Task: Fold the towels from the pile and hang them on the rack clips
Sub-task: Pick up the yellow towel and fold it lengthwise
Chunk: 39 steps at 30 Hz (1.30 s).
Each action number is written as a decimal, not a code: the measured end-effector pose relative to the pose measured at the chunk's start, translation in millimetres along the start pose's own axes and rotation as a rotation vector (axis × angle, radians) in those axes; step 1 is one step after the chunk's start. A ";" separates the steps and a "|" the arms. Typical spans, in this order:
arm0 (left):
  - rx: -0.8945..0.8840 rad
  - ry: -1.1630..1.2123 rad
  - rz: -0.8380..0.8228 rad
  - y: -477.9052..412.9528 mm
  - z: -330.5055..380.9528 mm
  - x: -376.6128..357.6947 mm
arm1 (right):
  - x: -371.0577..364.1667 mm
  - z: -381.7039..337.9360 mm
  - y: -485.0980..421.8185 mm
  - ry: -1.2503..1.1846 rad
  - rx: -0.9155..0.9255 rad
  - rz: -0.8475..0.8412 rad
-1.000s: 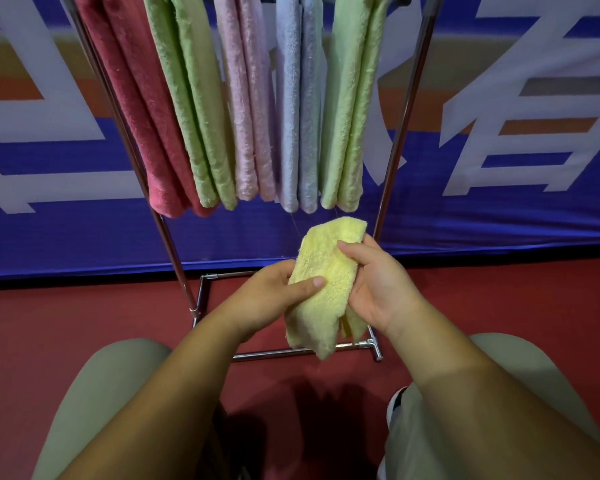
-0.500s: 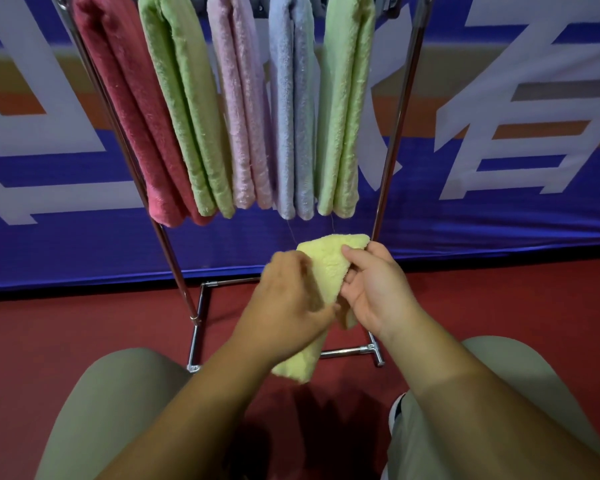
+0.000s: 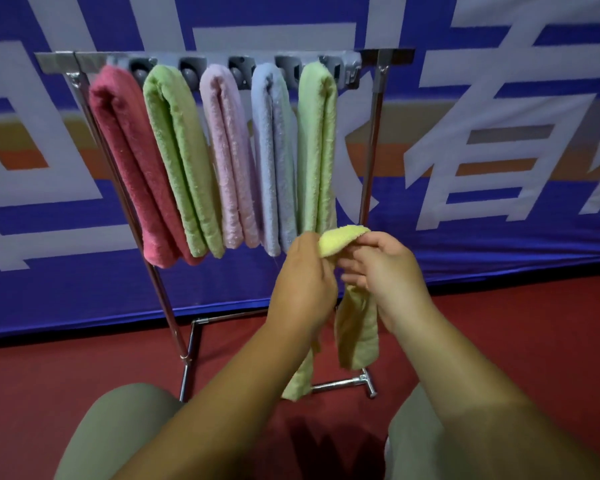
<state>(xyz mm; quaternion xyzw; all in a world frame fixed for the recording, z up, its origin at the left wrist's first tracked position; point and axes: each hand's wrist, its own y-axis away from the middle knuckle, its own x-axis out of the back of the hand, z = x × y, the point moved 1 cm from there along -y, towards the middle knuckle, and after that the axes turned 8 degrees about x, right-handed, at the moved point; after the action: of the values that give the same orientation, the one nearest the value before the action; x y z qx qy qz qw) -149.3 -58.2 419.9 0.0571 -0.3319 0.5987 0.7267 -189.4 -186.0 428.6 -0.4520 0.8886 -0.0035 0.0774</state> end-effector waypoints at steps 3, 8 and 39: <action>-0.124 -0.095 -0.019 -9.0 30.0 14.0 | 10.5 -7.6 -3.1 0.544 0.135 0.039; -0.261 -0.285 0.008 -22.9 59.2 36.8 | 16.8 -29.9 -17.6 0.757 0.275 -0.196; -0.102 -0.632 0.280 -225.4 243.6 53.9 | 24.3 -271.7 -203.7 1.394 0.825 0.035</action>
<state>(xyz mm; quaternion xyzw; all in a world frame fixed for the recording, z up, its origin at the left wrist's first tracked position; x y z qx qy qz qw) -42.1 -192.7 708.8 0.1572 -0.5744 0.6280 0.5010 -78.2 -343.3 709.3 -0.2669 0.6666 -0.6107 -0.3338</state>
